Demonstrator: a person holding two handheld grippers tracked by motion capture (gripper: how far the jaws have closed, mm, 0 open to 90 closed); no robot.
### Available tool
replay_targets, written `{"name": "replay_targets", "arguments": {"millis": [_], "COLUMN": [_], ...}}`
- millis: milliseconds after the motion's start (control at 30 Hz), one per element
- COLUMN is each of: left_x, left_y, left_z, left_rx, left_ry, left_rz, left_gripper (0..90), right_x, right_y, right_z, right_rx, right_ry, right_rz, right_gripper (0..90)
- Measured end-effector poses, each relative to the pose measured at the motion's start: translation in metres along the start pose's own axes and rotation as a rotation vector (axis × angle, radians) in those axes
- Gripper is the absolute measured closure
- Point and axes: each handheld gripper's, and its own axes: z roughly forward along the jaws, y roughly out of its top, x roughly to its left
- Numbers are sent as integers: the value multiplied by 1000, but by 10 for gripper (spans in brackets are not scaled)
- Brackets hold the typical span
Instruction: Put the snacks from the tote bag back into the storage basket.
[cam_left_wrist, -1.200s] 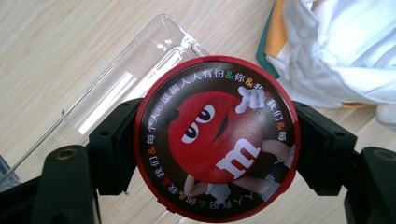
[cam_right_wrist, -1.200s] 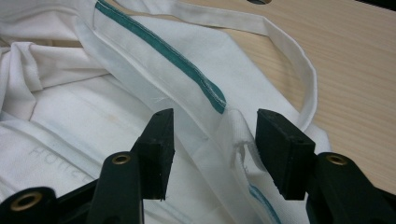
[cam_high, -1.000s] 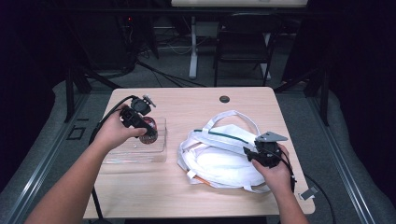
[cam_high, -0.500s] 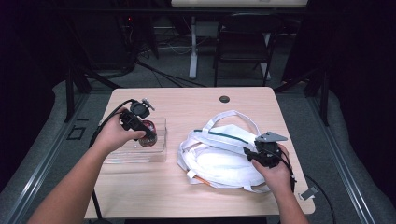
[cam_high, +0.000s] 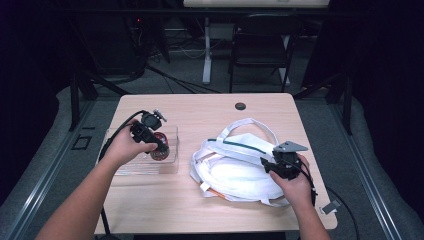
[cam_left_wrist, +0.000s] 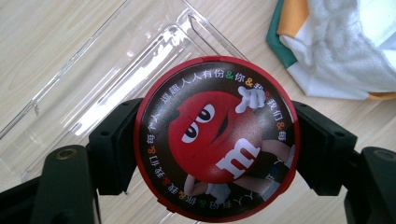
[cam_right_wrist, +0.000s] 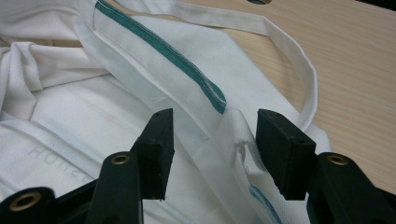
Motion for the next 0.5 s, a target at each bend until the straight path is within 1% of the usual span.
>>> {"name": "replay_targets", "arguments": {"millis": [67,167,200,300,433,500], "left_x": [0,0,0,0,-2,-2], "left_y": [-1,-1,-1,0,1,1], "left_z": [2,4,4,5,6,7], "left_rx": [2,17,20,11,14,6], "left_ry": [-4,6,4,-1,8,3], "left_rz": [-2,4,4,6,11,8], "left_gripper": [255,255,255,255,255,255], "right_x": [0,0,0,0,0,0], "right_y": [0,0,0,0,0,0], "right_z": [0,0,0,0,0,0], "right_rx": [0,1,1,1,0,0], "right_ry": [0,0,0,0,2,0], "right_rz": [1,0,0,0,-1,0], "right_gripper": [474,474,474,474,473,474]}}
